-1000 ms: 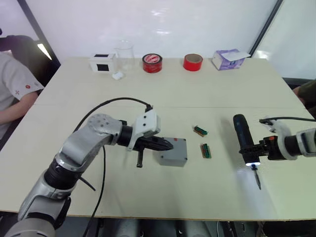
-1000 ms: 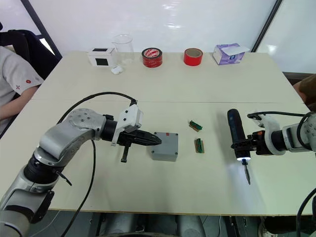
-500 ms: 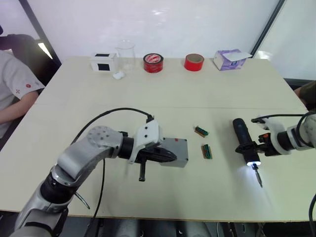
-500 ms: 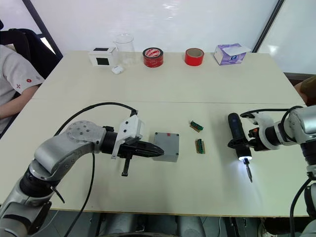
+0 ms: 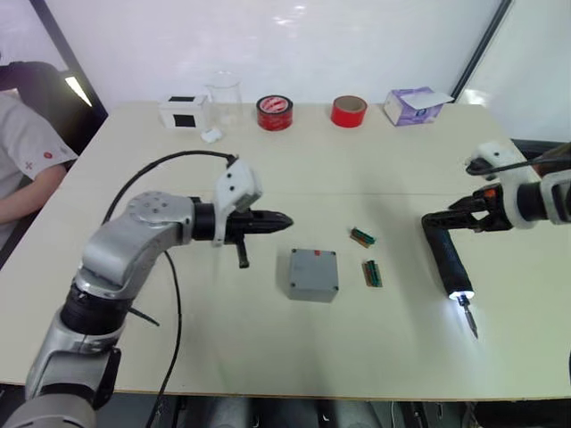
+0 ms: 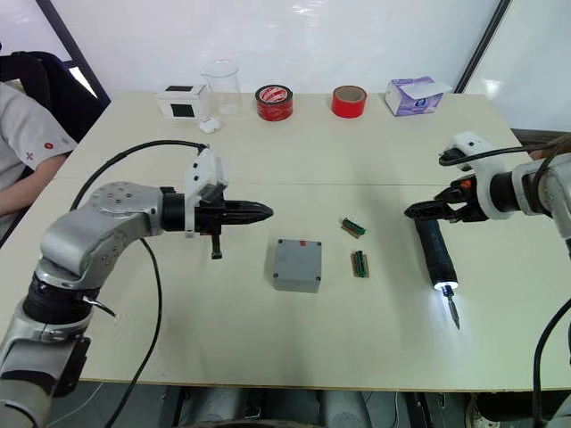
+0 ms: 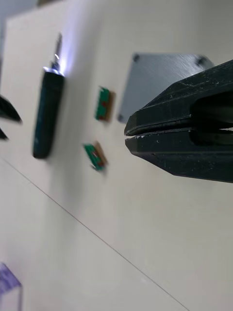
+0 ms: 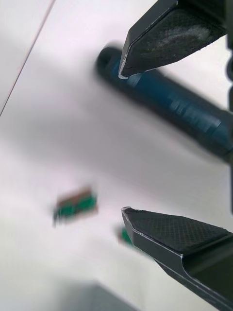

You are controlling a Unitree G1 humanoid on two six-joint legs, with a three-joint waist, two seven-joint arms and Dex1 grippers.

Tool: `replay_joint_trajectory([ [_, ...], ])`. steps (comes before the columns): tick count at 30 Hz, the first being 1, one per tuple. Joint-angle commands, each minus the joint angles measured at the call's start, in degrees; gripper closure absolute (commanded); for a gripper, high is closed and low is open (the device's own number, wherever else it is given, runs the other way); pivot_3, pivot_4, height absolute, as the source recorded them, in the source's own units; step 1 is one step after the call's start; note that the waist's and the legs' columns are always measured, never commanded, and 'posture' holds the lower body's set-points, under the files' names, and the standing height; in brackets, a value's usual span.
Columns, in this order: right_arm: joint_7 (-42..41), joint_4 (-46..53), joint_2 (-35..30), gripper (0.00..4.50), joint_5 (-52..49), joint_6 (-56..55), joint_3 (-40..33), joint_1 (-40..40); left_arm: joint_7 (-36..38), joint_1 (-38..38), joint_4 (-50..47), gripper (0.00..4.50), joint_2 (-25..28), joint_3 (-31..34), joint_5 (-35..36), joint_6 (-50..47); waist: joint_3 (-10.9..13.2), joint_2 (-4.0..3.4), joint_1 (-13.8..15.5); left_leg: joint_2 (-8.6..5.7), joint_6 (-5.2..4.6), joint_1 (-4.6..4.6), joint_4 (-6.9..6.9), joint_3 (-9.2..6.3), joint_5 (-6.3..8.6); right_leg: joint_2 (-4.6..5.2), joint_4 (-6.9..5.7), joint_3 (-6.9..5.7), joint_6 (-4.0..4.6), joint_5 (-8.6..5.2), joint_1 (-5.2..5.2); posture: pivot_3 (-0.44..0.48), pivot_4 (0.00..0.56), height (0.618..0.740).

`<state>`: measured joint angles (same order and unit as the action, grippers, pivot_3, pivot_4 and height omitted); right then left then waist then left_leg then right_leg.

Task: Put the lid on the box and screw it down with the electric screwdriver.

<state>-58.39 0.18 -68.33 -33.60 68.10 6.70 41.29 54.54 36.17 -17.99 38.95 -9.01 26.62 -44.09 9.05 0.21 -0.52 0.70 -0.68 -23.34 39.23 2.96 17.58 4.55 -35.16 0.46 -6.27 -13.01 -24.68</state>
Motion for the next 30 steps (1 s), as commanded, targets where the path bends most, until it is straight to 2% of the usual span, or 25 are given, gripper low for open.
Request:
replay_joint_trajectory([
  [1, -4.56, 13.57, 0.96, 0.07, -4.12, -7.81, -6.52, -6.26, 1.41, -1.49, 0.58, 4.50, 2.43, -4.07, -5.03, 4.22, 0.00, 0.00, 0.03, -0.01, 0.00, 0.00, 0.00, 0.00, 0.00, 0.02, 0.00, 0.00, 0.00, 0.00, 0.01, 0.000, 0.150, 0.740],
  [4, -2.91, 23.37, 1.95, 0.07, -0.98, -12.95, -4.00, -13.56, 0.60, -3.42, 3.55, 4.50, 2.61, -7.97, -9.63, 6.64, 0.01, 0.03, 0.26, -0.02, 0.01, 0.05, 0.03, -0.01, 0.00, 0.07, -0.01, -0.02, -0.01, 0.00, 0.09, 0.000, 0.150, 0.740],
  [11, 0.96, 30.67, 6.80, 0.07, -1.00, -12.70, -1.27, -20.84, 2.07, -5.40, 2.76, 4.50, 1.48, -11.16, -11.53, 7.40, 0.07, 0.15, 0.45, -0.03, 0.02, 0.03, 0.13, 0.00, -0.01, 0.09, -0.07, 0.00, 0.01, 0.00, 0.08, 0.000, 0.150, 0.740],
  [19, 5.09, 29.71, 14.04, 0.07, 1.29, -14.31, 2.22, -23.28, 2.81, -3.75, 5.61, 4.50, -1.75, -16.44, -16.22, 8.96, 0.08, 0.17, 1.19, -0.06, 0.02, 0.05, 0.19, 0.00, -0.01, 0.05, -0.12, -0.01, 0.01, 0.00, 0.10, 0.000, 0.150, 0.740],
  [30, 5.30, 33.07, 14.88, 0.07, -0.37, -11.30, 3.83, -24.54, 0.51, -2.01, 9.22, 4.50, -7.55, -18.31, -20.35, 11.07, 0.08, 0.17, 1.24, -0.06, 0.00, 0.00, 0.47, -0.12, 0.00, 0.05, -0.20, -0.08, 0.02, 0.00, 0.19, 0.000, 0.150, 0.740],
])
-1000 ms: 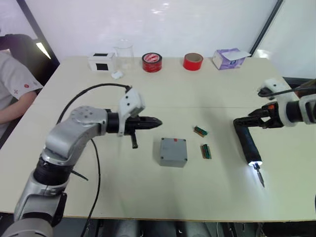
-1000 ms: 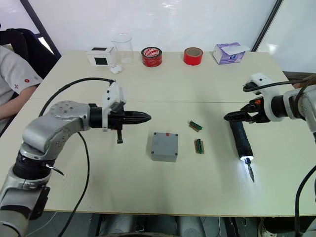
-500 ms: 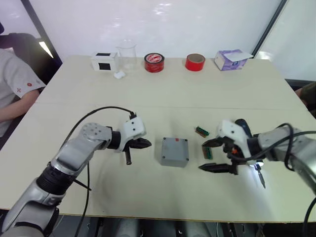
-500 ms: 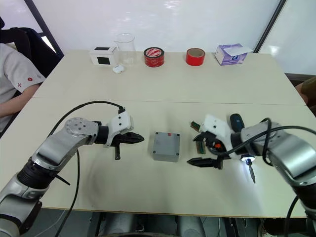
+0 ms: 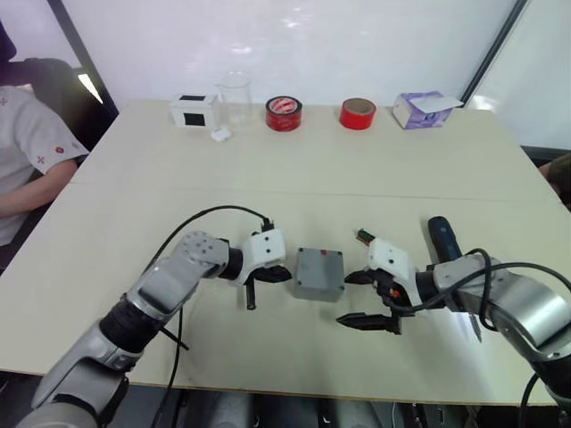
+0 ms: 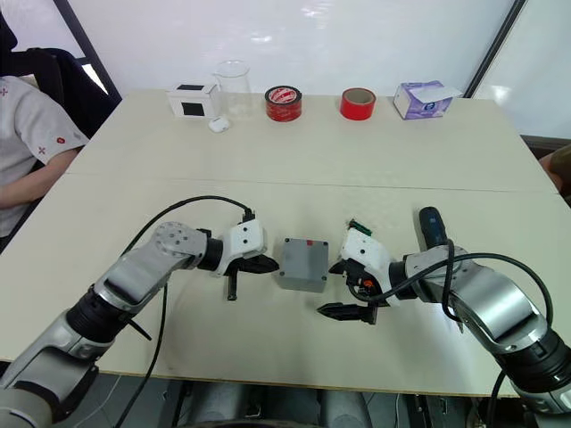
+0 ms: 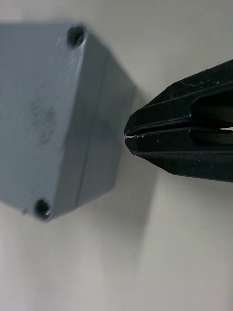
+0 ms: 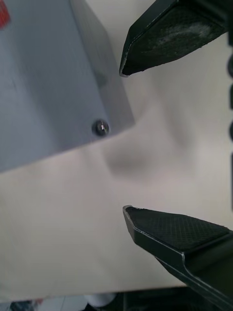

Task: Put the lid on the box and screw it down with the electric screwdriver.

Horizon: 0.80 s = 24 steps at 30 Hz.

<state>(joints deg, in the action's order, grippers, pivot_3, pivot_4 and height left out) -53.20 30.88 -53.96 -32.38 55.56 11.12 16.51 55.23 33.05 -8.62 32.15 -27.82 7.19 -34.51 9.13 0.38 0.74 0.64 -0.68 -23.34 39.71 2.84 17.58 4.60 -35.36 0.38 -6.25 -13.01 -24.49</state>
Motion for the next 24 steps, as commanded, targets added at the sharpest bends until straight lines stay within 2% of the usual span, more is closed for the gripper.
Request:
replay_joint_trajectory([
  [1, 0.29, 2.67, 1.04, 0.07, -2.21, 1.78, -0.67, 0.27, -0.09, 1.12, 0.03, 4.50, -1.13, 0.52, -1.03, 1.88, 0.00, 0.00, -0.02, 0.00, -0.01, 0.00, 0.01, -0.01, 0.00, 0.00, -0.01, 0.00, 0.00, 0.00, 0.00, 0.000, 0.150, 0.740],
  [7, 2.00, 4.68, 5.28, 0.07, -8.21, 6.59, -3.77, 0.95, -3.88, 0.97, 2.73, 4.50, -4.17, 1.85, -2.77, 2.40, 0.00, 0.00, 0.01, 0.01, -0.01, 0.01, 0.06, -0.04, 0.00, 0.00, -0.10, -0.01, 0.00, 0.00, 0.01, 0.000, 0.150, 0.740],
  [12, 0.67, 4.50, 2.50, 0.07, -8.97, 6.46, -5.81, 0.08, -5.43, 1.31, 4.10, 4.50, -3.05, 1.73, -6.33, 2.75, 0.00, 0.00, 0.00, 0.00, -0.02, -0.02, 0.18, -0.06, 0.02, 0.02, -0.14, -0.03, 0.00, 0.01, 0.04, 0.000, 0.150, 0.740],
  [17, -2.98, -1.50, -5.41, 0.07, -1.49, -1.18, -5.28, 0.57, 0.58, -1.81, -2.82, 4.50, 3.64, 2.25, -4.89, 1.22, 0.00, -0.01, -0.16, 0.03, -0.04, -0.01, 0.19, -0.04, 0.03, 0.02, -0.16, -0.03, 0.01, 0.00, 0.03, 0.000, 0.150, 0.740],
  [22, -2.82, -7.68, -4.65, 0.07, 6.43, -8.13, -0.04, 3.59, 6.58, -4.66, -9.33, 4.50, 9.21, 1.36, -2.67, -2.58, 0.01, 0.00, -0.25, 0.06, -0.04, 0.01, 0.20, -0.02, 0.03, -0.02, -0.17, -0.03, 0.05, -0.02, 0.03, 0.000, 0.150, 0.740],
  [24, -2.68, -8.90, -2.60, 0.07, 7.46, -8.90, 1.51, 5.21, 7.42, -5.75, -11.66, 4.50, 8.63, 1.89, -0.24, -4.66, 0.00, 0.00, -0.22, 0.07, -0.04, 0.01, 0.19, -0.01, 0.03, -0.02, -0.17, -0.02, 0.11, -0.06, 0.03, 0.000, 0.150, 0.740],
])
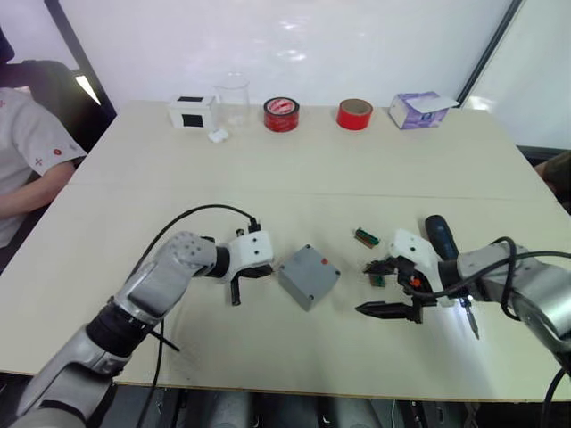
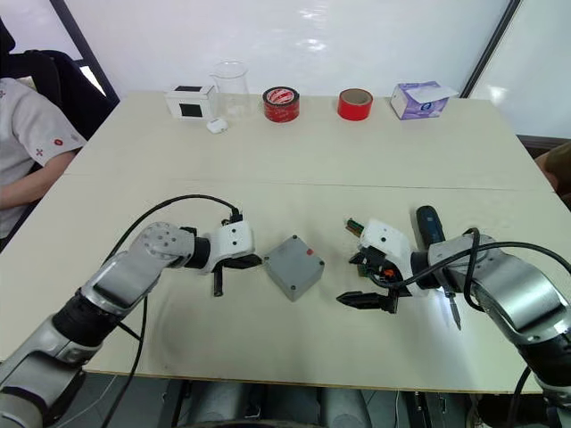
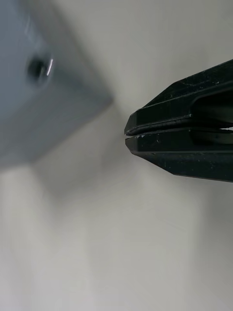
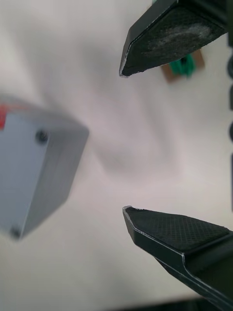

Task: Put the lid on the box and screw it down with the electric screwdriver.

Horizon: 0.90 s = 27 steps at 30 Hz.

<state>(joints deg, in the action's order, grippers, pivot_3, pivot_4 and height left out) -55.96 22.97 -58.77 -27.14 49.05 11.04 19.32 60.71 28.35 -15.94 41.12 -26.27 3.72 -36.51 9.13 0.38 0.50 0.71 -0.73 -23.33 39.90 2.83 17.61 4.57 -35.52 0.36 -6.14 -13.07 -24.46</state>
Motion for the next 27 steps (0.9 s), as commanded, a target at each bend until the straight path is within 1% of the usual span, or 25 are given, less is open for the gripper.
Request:
replay_joint_trajectory([
  [1, -0.14, -1.20, 2.99, 0.07, 2.43, -2.42, 2.09, 2.94, 1.50, -1.21, -4.75, 4.50, -1.20, 0.75, 4.01, -3.53, 0.00, -0.01, 0.04, 0.00, 0.00, 0.01, 0.00, 0.02, 0.00, 0.00, 0.00, 0.01, 0.01, 0.00, 0.00, 0.000, 0.150, 0.740],
  [7, -1.28, -0.61, 4.98, 0.07, 3.23, -1.89, 3.85, 3.75, -0.86, -0.45, -4.12, 4.50, -5.14, 0.82, 4.54, -4.71, 0.00, 0.01, 0.25, -0.04, 0.00, -0.05, 0.10, -0.02, 0.00, 0.04, 0.00, -0.01, -0.04, 0.02, 0.03, 0.000, 0.150, 0.740],
  [9, -1.47, 0.25, 5.38, 0.07, 2.62, -0.93, 3.71, 3.70, -1.08, -0.27, -3.94, 4.50, -5.72, 0.77, 4.80, -4.82, 0.00, 0.01, 0.20, -0.04, 0.00, -0.05, 0.10, -0.02, 0.00, 0.04, 0.00, 0.00, -0.07, 0.04, 0.03, 0.000, 0.150, 0.740],
  [13, -2.08, 2.74, 5.90, 0.07, 1.31, 1.48, 3.62, 3.21, -3.03, 1.15, -0.55, 4.50, -7.15, 0.48, 2.98, -2.30, 0.00, 0.00, 0.20, -0.03, 0.00, -0.03, 0.09, -0.04, 0.00, 0.02, -0.05, -0.01, -0.08, 0.05, 0.02, 0.000, 0.150, 0.740],
  [17, -1.16, 3.91, 6.54, 0.07, 0.80, 3.35, 2.98, 2.91, -4.87, 2.22, 1.86, 4.50, -9.69, 2.08, 3.37, -0.46, 0.00, 0.01, 0.34, -0.05, 0.00, -0.04, 0.11, -0.05, 0.00, 0.05, -0.06, -0.01, -0.08, 0.05, 0.02, 0.000, 0.150, 0.740],
  [27, -0.61, 5.93, 6.14, 0.07, -1.02, 5.30, 1.53, 1.44, -5.93, 3.49, 4.67, 4.50, -10.90, 1.36, 2.14, 2.19, 0.00, 0.01, 0.23, -0.06, 0.00, -0.03, 0.12, -0.05, 0.00, 0.06, -0.06, -0.01, -0.08, 0.05, 0.03, 0.000, 0.150, 0.740],
])
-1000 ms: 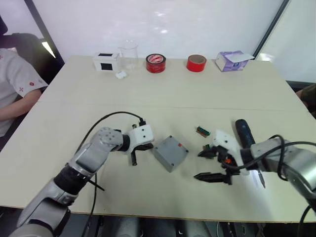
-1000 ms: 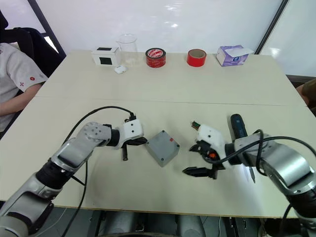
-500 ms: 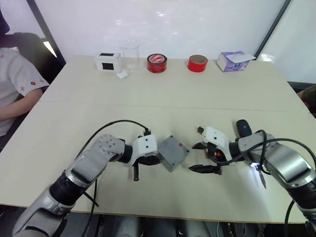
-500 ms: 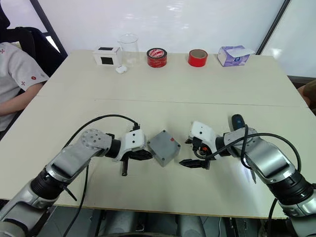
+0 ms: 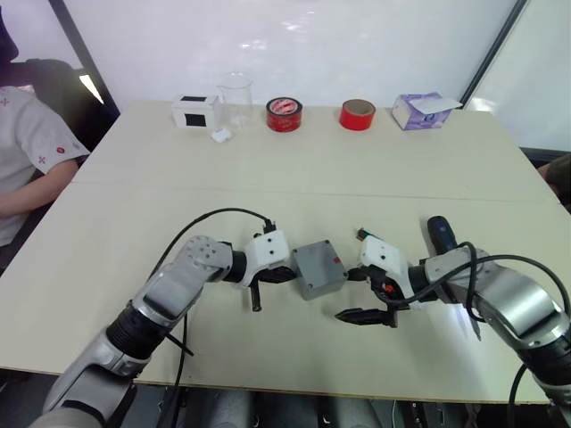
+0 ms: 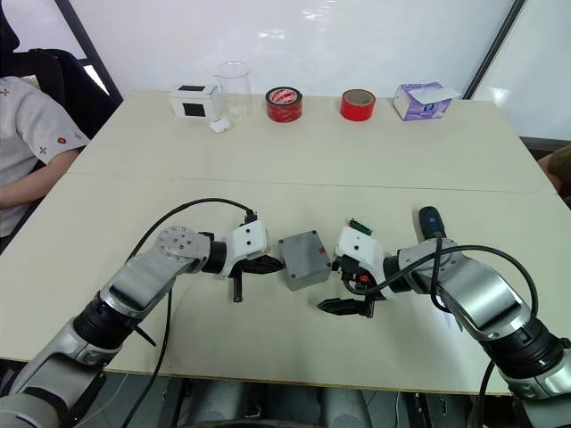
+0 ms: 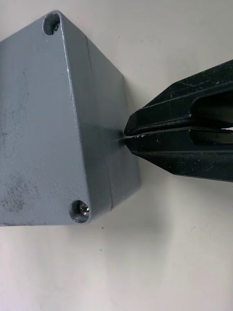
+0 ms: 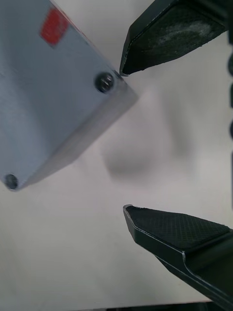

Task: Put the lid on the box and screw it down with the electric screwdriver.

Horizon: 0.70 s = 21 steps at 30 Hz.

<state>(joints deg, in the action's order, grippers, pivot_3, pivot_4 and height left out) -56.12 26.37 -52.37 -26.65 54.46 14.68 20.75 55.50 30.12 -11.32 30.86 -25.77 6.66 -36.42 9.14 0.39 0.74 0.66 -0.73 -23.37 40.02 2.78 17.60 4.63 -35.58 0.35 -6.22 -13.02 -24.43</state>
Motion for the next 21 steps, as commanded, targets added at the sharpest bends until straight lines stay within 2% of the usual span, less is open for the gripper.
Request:
replay_joint_trajectory([
  [1, -0.53, 2.62, -0.31, 0.07, -1.64, 0.00, -2.19, 0.01, -0.87, 1.85, 0.45, 4.50, -0.69, 0.82, -1.02, 2.39, 0.00, 0.00, 0.00, 0.00, 0.00, 0.00, 0.00, 0.00, 0.00, 0.00, 0.00, 0.00, 0.00, 0.00, 0.00, 0.000, 0.150, 0.740],
  [21, -1.60, 2.79, -0.19, 0.07, -3.67, 0.75, -1.29, 0.72, -1.83, 1.96, 1.88, 4.50, -0.67, 0.95, -2.00, 3.82, 0.00, 0.00, -0.02, 0.00, 0.00, 0.00, 0.00, 0.00, 0.00, 0.00, 0.00, 0.00, -0.01, 0.00, 0.00, 0.000, 0.150, 0.740],
])
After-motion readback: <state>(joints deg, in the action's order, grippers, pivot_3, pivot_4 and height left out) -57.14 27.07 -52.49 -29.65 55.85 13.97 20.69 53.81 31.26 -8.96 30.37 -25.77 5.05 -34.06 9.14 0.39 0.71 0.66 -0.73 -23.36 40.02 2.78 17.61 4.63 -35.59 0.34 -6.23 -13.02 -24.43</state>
